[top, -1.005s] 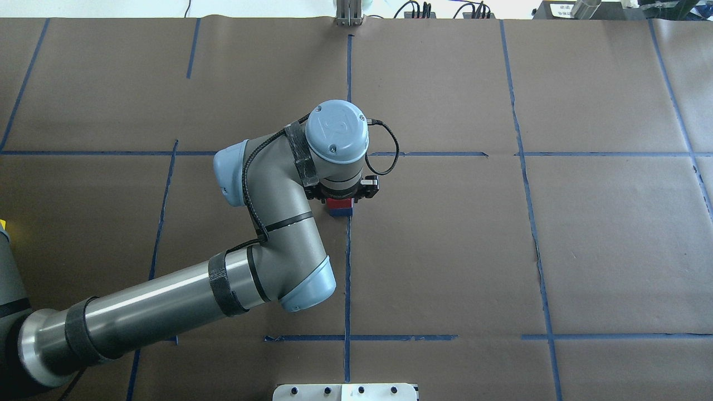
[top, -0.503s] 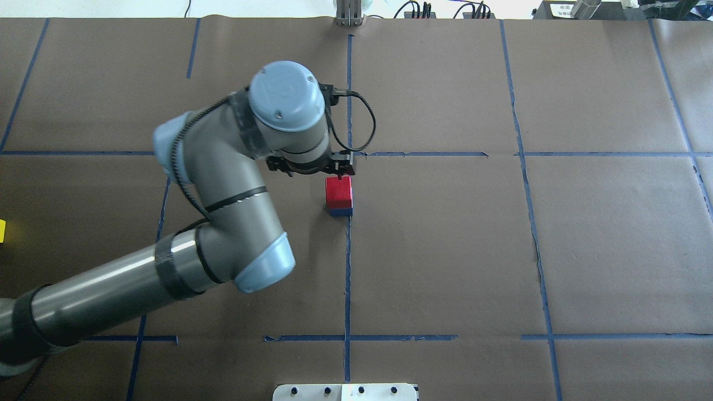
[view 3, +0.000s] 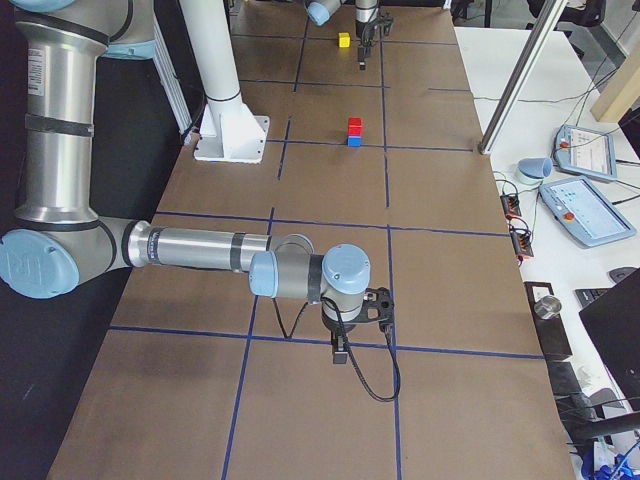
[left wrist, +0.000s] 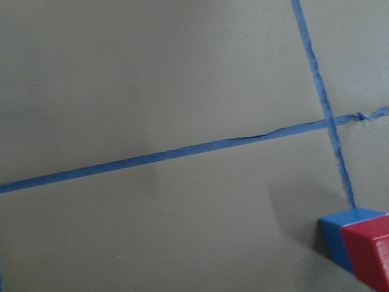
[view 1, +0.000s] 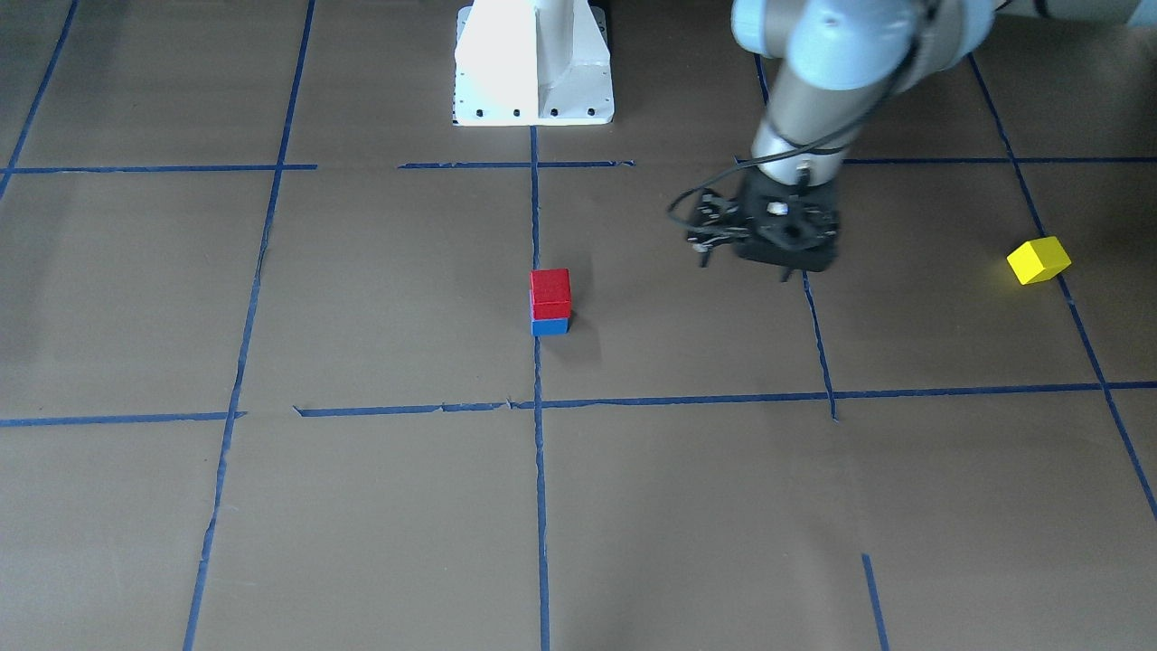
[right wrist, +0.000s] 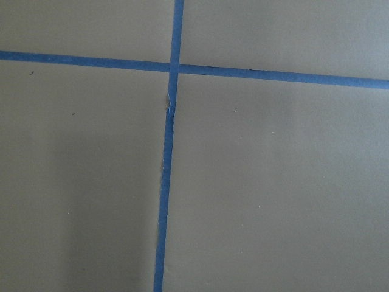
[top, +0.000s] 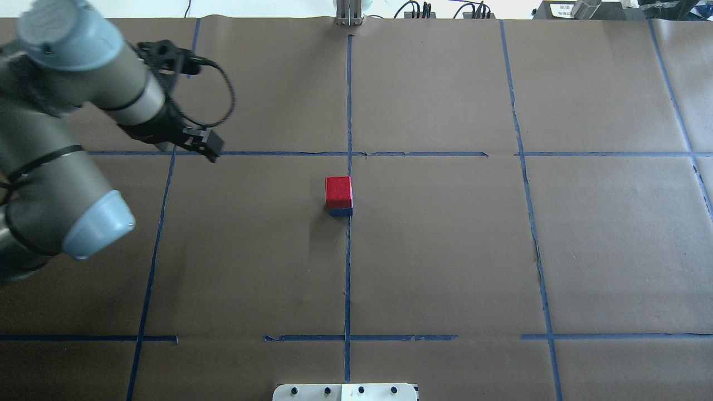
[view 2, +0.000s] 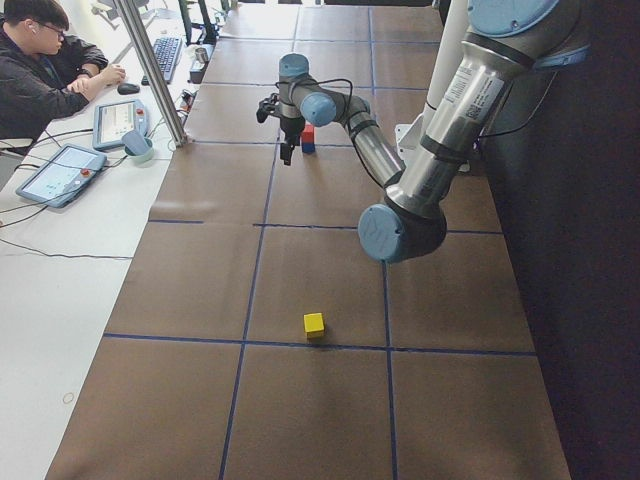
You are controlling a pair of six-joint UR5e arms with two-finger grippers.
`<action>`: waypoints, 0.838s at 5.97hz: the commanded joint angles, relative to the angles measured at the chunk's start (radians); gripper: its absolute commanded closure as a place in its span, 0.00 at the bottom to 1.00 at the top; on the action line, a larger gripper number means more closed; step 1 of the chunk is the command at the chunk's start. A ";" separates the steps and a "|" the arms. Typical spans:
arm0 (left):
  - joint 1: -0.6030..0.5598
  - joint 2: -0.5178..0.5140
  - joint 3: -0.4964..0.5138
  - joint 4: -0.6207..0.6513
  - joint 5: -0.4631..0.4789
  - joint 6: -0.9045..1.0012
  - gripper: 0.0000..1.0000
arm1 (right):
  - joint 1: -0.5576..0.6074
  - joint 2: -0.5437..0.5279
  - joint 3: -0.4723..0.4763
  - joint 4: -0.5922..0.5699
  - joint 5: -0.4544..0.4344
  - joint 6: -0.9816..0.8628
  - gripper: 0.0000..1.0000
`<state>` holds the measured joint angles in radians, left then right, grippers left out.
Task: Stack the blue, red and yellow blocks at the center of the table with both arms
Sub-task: 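Withdraw the left arm away from the stack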
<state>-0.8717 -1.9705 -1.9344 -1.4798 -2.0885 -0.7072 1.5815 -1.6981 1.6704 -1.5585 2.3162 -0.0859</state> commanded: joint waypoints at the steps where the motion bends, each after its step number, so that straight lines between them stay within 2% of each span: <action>1: -0.154 0.330 -0.052 -0.160 -0.094 0.064 0.00 | 0.000 0.000 0.000 0.000 0.000 0.000 0.00; 2: -0.205 0.502 -0.037 -0.301 -0.096 0.065 0.00 | 0.000 0.000 0.000 0.000 0.000 0.002 0.00; 3: -0.229 0.606 0.033 -0.468 -0.096 0.063 0.00 | 0.000 0.000 0.000 0.000 0.000 0.000 0.00; 4: -0.231 0.652 0.161 -0.652 -0.097 0.052 0.00 | 0.000 0.000 0.000 0.000 0.000 0.000 0.00; 5: -0.231 0.654 0.286 -0.820 -0.096 0.007 0.00 | 0.000 0.000 0.000 0.002 0.000 0.000 0.00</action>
<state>-1.0998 -1.3380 -1.7655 -2.1329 -2.1848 -0.6675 1.5815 -1.6981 1.6705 -1.5581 2.3163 -0.0858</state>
